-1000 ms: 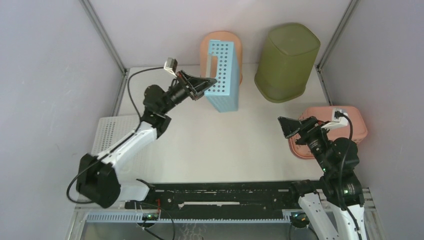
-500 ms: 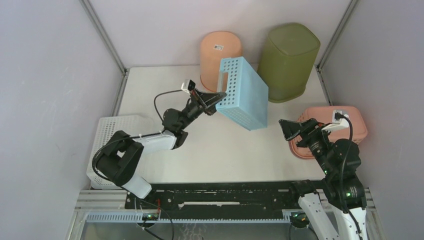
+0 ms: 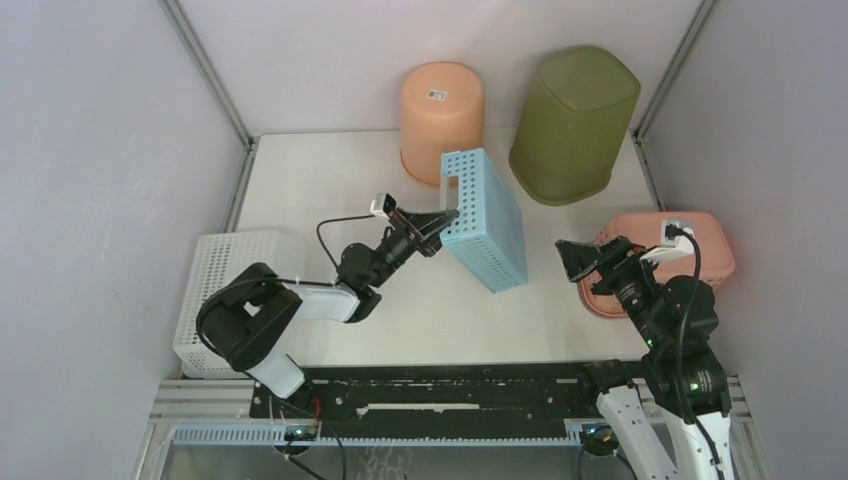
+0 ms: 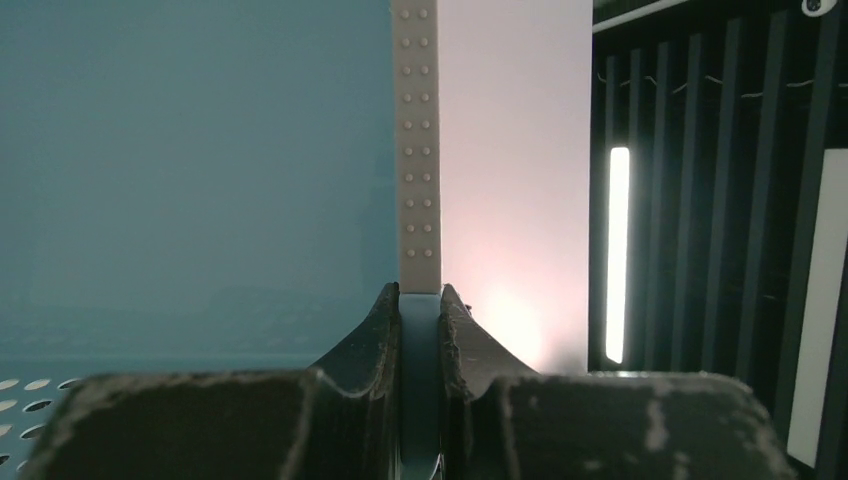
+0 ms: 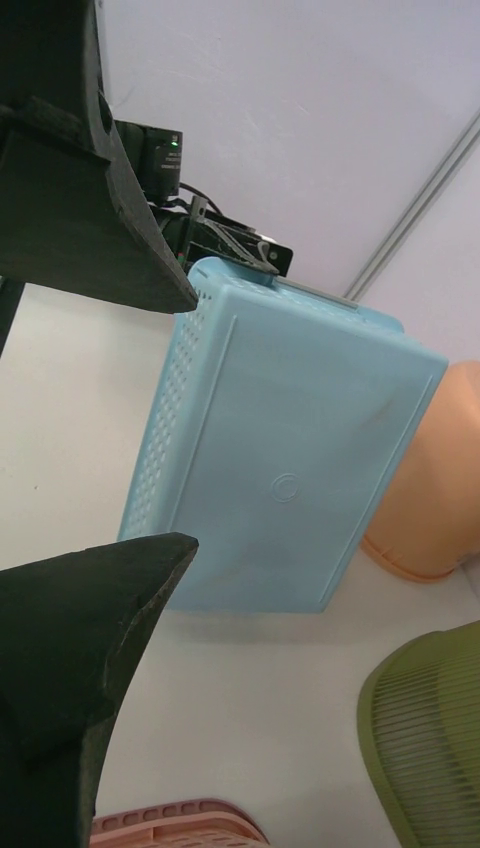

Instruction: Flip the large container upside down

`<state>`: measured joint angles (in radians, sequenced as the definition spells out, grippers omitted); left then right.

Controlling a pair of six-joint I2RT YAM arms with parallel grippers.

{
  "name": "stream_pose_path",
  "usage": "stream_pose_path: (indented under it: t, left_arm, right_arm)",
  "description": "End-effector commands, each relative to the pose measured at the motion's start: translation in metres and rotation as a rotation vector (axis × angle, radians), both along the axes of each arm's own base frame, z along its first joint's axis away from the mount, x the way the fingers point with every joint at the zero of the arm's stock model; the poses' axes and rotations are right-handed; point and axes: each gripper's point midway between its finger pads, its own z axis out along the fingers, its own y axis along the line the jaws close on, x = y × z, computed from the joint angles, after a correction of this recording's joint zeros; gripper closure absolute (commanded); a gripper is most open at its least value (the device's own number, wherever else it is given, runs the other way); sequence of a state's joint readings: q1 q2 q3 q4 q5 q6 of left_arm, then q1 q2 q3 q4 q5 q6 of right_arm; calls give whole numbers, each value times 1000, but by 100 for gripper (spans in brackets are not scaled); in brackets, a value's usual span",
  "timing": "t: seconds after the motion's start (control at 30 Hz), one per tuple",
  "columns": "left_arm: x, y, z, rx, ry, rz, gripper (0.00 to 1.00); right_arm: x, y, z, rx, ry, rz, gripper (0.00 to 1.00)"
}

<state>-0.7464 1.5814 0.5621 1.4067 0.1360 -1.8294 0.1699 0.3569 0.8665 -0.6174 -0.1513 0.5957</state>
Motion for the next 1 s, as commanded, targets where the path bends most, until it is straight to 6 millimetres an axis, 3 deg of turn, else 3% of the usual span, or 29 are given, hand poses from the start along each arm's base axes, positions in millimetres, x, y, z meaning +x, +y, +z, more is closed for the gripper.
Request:
stream_pose_path:
  t: [0.0,0.3,0.47,0.6,0.97]
  left_arm:
    - [4,10,11,-71,-34,52,100]
    - [7,2,-27,-3,38,36,96]
    - [2,4,-47,34,73,19,70]
    - [-3,6,-67,76,109,4,60]
    - [-24,14,-146,231,264,-70,57]
  right_arm:
    - [6,3,-2,-8,-12,15,11]
    - [13,7,-14,-5,12,32,11]
    - [15,7,-19,-5,20,34,11]
    - [16,7,-25,-8,31,33,11]
    - [22,8,-36,-7,52,41,11]
